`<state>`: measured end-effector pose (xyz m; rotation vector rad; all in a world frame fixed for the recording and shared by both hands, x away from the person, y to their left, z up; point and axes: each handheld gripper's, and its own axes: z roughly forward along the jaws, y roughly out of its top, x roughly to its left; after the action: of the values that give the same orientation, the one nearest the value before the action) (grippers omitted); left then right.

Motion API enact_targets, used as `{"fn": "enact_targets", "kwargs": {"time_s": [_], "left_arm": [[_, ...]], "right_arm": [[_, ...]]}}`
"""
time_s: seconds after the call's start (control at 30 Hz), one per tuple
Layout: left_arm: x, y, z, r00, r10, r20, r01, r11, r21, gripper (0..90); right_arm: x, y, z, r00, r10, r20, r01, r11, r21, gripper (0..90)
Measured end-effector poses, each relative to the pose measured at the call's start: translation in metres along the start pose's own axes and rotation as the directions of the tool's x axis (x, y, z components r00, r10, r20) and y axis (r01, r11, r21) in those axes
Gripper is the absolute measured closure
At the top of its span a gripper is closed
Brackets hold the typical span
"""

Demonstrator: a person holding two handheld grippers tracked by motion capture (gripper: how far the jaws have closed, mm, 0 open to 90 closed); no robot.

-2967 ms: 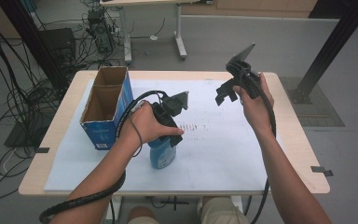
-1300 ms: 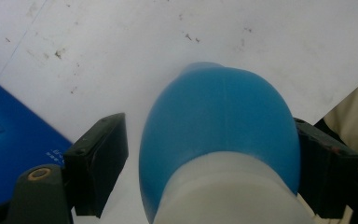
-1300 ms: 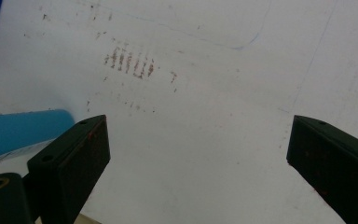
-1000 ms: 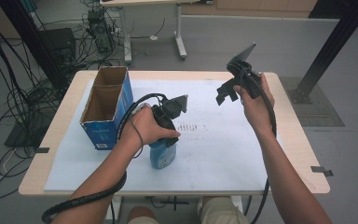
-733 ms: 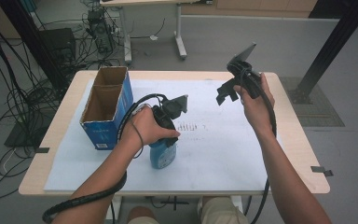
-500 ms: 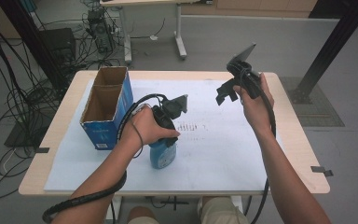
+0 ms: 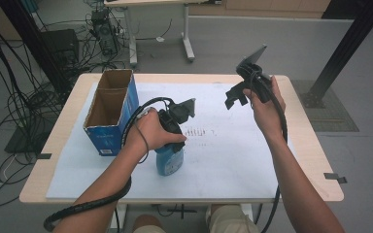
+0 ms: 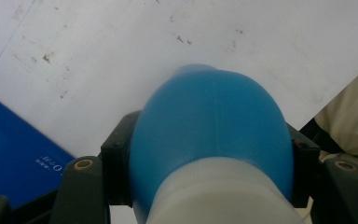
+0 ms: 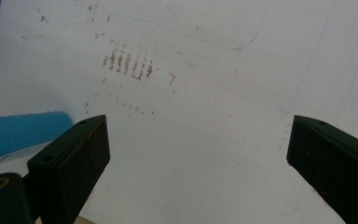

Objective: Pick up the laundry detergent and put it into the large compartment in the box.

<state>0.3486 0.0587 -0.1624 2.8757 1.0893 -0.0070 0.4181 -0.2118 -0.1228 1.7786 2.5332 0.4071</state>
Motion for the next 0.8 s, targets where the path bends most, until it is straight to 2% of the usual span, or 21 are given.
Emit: {"fn": "enact_targets", "kwargs": {"time_s": [0.8], "left_arm": [[0.0012, 0.0006, -0.0002, 1.0, 0.008, 0.003, -0.008, 1.0, 0.004, 37.5]], "right_arm": [[0.0034, 0.0024, 0.0019, 1.0, 0.001, 0.005, -0.001, 1.0, 0.009, 5.5]]}}
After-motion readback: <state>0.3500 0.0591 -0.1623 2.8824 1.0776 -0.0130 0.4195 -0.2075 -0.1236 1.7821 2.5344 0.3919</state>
